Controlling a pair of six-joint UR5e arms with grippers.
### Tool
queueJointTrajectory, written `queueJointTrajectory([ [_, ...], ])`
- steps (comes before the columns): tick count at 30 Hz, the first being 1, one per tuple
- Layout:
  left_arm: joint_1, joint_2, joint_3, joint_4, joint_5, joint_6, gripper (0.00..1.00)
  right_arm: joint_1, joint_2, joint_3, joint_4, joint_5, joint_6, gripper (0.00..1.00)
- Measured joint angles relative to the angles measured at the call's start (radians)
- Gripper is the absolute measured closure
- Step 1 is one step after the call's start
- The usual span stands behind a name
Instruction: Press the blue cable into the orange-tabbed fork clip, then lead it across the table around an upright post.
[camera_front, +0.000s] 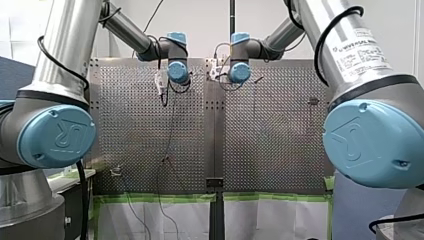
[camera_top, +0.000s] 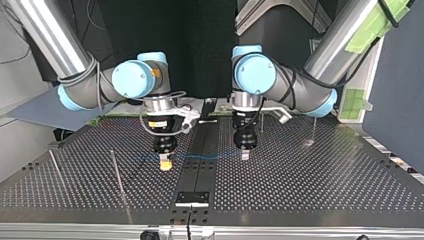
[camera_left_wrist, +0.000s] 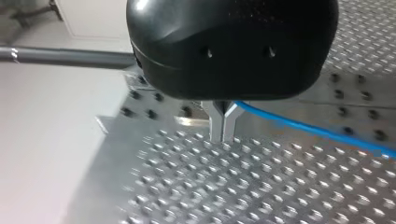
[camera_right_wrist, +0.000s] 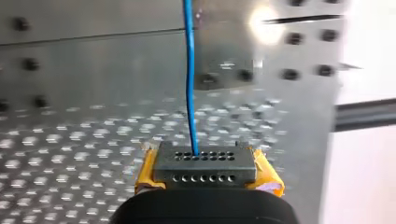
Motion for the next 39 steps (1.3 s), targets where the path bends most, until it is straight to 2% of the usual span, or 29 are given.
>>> queueJointTrajectory([
  [7,-0.017,0.008,0.055,-0.049,0.012,0.001,1.00,-0.012,-0.056,-0.017,0.023,0.000,0.004,1.00],
  [17,-0.033,0.006,0.138,-0.113,0.028,0.001,1.00,-0.048,-0.133,-0.020,0.041,0.000,0.026,1.00],
  [28,-0.056,-0.011,0.225,-0.153,0.032,0.009,1.00,-0.090,-0.144,-0.017,0.095,0.010,0.025,1.00],
  [33,-0.100,-0.054,0.274,-0.196,0.008,0.016,1.00,-0.114,-0.144,-0.017,0.121,0.011,0.024,1.00],
  [39,-0.156,-0.111,0.331,-0.249,0.003,0.017,1.00,-0.145,-0.146,-0.017,0.132,0.011,0.025,1.00],
])
